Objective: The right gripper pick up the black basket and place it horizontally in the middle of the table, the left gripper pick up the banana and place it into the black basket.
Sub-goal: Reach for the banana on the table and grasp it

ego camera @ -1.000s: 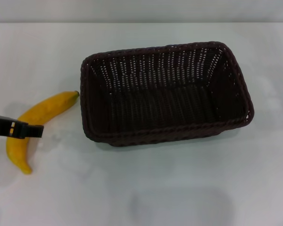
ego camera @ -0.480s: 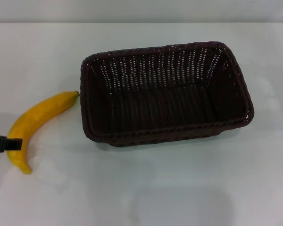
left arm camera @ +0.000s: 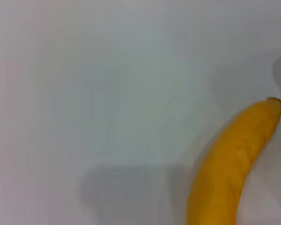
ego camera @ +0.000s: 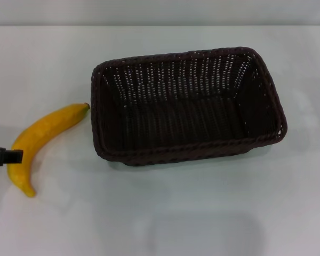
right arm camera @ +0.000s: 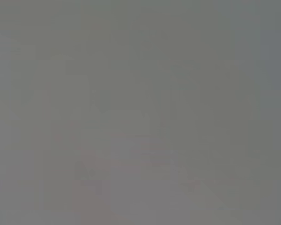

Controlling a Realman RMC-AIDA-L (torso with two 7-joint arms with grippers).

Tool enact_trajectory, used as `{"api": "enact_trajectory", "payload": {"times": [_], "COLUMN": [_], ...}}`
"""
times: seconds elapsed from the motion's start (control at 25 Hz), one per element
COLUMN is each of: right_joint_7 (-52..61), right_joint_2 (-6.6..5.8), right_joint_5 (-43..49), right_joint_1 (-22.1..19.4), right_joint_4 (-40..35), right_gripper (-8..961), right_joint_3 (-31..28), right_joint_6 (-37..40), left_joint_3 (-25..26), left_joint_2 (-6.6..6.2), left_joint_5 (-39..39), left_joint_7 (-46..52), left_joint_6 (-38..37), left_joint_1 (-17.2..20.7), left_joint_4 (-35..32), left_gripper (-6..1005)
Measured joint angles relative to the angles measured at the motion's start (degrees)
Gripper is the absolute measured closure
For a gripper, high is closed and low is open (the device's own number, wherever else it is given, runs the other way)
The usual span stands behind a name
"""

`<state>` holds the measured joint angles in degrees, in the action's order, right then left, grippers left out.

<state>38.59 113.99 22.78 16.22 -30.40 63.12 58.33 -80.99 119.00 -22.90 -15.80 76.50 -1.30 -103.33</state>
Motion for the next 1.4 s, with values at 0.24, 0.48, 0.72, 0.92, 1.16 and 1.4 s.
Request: {"api": "enact_trajectory", "payload": {"times": [0.24, 0.48, 0.72, 0.92, 1.16, 1.4], "right_joint_7": [0.72, 1.43, 1.49, 1.62, 2.16, 2.25], "right_joint_2": [0.19, 0.22, 0.44, 0.44, 0.44, 0.43], "right_joint_5": [0.65, 1.62, 1.73, 1.75, 1.97, 3.03], "right_joint_1": [-0.49, -0.75, -1.41, -1.46, -1.46, -1.51], "right_joint_4": [-1.31, -2.14, -3.02, -3.03, -3.18, -3.76], "right_gripper": [214, 214, 214, 214, 214, 214], "right_joint_3": [0.16, 0.19, 0.78, 1.51, 1.55, 1.56], "right_joint_6": [0.04, 0.02, -0.08, -0.03, -0.03, -0.25], "left_joint_3": [0.12, 0.14, 0.14, 0.13, 0.13, 0.11], "left_joint_2": [-0.08, -0.04, -0.03, -0.02, -0.05, -0.01], "left_joint_5": [-0.23, -0.5, -0.63, -1.72, -3.16, -4.17], "left_joint_7": [-1.48, -2.64, -3.81, -4.9, -5.94, -6.47], "left_joint_6": [-1.56, -3.99, -5.72, -7.81, -10.04, -11.54], "left_joint_1": [-1.35, -2.46, -4.51, -5.19, -6.29, -7.38], "left_joint_4": [2.49, 4.62, 7.72, 9.82, 12.49, 15.18], "left_gripper": [141, 141, 153, 163, 175, 187]}}
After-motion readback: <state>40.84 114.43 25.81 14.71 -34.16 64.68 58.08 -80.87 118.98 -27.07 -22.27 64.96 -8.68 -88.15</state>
